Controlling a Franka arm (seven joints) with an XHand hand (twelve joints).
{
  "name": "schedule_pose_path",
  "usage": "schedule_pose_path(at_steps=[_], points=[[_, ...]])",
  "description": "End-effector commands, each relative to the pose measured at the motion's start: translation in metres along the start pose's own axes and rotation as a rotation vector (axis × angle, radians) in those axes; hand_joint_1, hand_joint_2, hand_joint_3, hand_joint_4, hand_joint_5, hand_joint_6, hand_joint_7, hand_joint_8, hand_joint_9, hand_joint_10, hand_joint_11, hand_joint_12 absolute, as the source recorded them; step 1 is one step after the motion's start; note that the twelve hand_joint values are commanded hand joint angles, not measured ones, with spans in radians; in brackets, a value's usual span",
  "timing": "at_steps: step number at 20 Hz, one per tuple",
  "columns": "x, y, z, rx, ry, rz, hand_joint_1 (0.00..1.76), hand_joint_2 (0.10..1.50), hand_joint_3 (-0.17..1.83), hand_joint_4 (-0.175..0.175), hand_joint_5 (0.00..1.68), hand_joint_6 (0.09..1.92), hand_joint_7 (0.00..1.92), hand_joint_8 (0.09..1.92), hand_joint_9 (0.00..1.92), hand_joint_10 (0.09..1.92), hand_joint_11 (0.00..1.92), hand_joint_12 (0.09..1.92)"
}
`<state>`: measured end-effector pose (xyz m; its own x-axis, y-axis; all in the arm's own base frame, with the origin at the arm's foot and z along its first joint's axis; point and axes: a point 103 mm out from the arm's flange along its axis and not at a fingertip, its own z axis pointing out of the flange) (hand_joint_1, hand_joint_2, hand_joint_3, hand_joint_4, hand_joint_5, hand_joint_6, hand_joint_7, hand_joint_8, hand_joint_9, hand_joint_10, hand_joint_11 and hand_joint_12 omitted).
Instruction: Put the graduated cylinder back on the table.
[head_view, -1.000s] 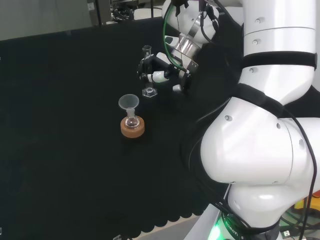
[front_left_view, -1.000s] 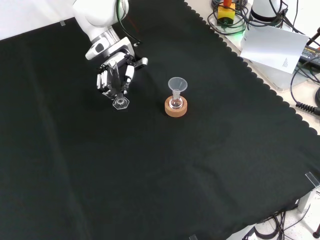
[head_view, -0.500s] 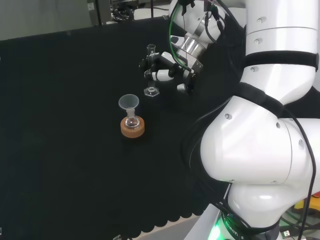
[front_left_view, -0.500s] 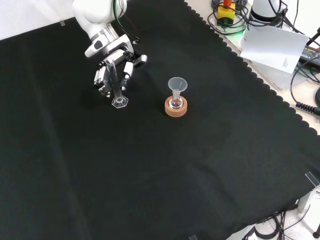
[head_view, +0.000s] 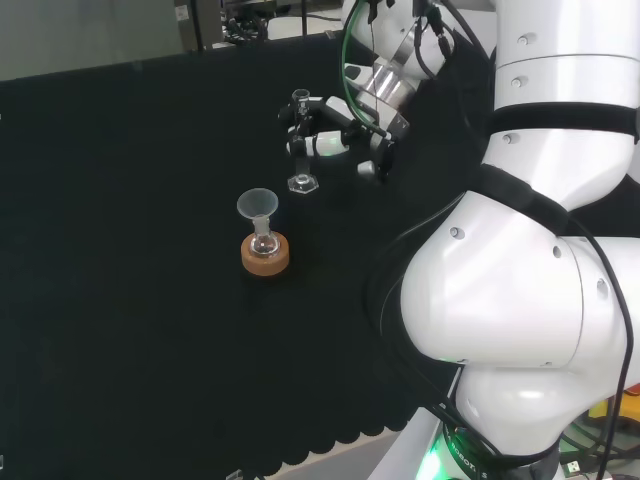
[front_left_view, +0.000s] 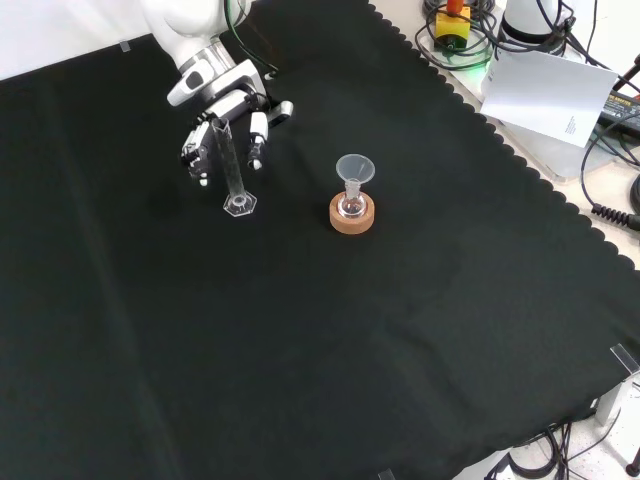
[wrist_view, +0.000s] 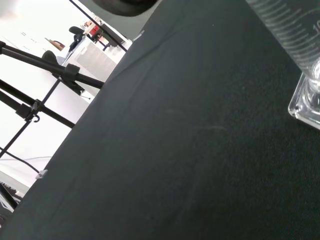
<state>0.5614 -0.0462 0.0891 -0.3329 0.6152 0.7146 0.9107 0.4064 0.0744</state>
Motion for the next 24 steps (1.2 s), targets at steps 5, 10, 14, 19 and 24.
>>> schedule_pose_path(at_steps=[5, 10, 14, 19, 24], points=[[0.019, -0.044, -0.04, -0.094, -0.087, 0.074, 0.73, 0.88, -0.17, -0.074, 0.29, 0.12, 0.05, 0.7, 0.54, 0.09, 0.03, 1.47], [0.035, -0.086, -0.06, -0.143, -0.156, 0.151, 0.73, 0.88, -0.17, -0.076, 0.3, 0.11, 0.06, 0.71, 0.54, 0.09, 0.01, 1.47], [0.053, -0.122, -0.08, -0.185, -0.216, 0.209, 0.73, 0.89, -0.17, -0.077, 0.31, 0.09, 0.04, 0.7, 0.51, 0.09, 0.0, 1.44], [0.087, -0.158, -0.095, -0.222, -0.298, 0.237, 0.74, 0.89, -0.17, -0.077, 0.31, 0.09, 0.03, 0.7, 0.51, 0.09, 0.0, 1.42], [0.12, -0.183, -0.102, -0.225, -0.369, 0.251, 0.74, 0.89, -0.17, -0.077, 0.31, 0.09, 0.03, 0.7, 0.51, 0.09, 0.0, 1.42]])
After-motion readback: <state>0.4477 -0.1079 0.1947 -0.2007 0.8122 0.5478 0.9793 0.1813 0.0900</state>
